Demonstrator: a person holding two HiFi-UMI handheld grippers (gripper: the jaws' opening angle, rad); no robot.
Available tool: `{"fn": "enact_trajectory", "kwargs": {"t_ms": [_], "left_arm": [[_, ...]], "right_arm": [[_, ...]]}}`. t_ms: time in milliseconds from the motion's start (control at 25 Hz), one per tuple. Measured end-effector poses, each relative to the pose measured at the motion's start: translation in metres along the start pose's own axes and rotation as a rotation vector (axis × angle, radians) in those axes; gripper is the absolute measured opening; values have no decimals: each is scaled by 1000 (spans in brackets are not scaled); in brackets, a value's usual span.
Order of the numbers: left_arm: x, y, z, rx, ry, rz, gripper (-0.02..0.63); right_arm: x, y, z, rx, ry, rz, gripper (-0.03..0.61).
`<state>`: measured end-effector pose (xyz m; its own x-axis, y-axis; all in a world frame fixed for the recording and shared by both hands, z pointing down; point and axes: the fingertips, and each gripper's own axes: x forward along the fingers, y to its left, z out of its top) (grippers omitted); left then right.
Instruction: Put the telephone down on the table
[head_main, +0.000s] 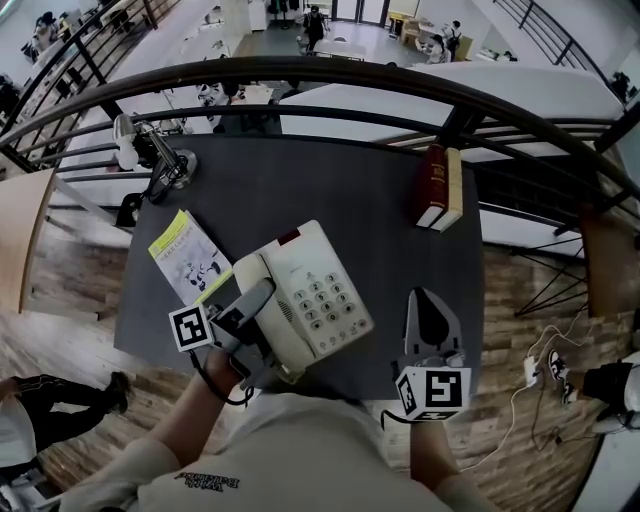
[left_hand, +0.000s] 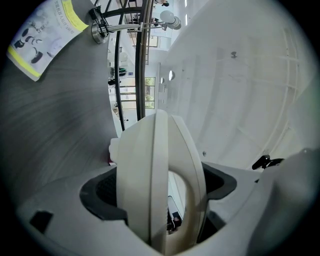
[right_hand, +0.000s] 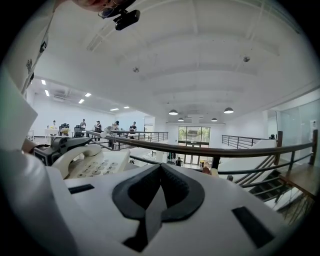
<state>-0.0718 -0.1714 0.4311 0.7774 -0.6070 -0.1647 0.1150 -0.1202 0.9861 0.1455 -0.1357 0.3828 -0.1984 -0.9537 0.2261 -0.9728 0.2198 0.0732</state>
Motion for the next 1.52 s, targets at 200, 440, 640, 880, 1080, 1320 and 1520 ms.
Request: {"fn": "enact_trajectory", "kwargs": {"t_ms": [200,440,640,880,1080,1320,1520], "left_arm": [[-1,6,1,-5,-7,9,457],[20,20,17,-7,-19,22,457],[54,27,52,5,-40,5,457],[94,39,104,47,-78,-13,457],[128,63,155,54,-111,-17,457],[153,111,207,63,-153,17,457],[172,151,239,67,-177,34,457]], "right_arm": [[2,2,-5,-4,12,13,3],[26,-4,-4,39,9,42,3],[69,-15,20,69,-35,90,3],[127,-11,41,43,-68,149,3],[183,-20,51,-9,-61,174,3],[243,-38,24,-40,-13,143,3],[278,-48,-13,-86,50,112,3]]}}
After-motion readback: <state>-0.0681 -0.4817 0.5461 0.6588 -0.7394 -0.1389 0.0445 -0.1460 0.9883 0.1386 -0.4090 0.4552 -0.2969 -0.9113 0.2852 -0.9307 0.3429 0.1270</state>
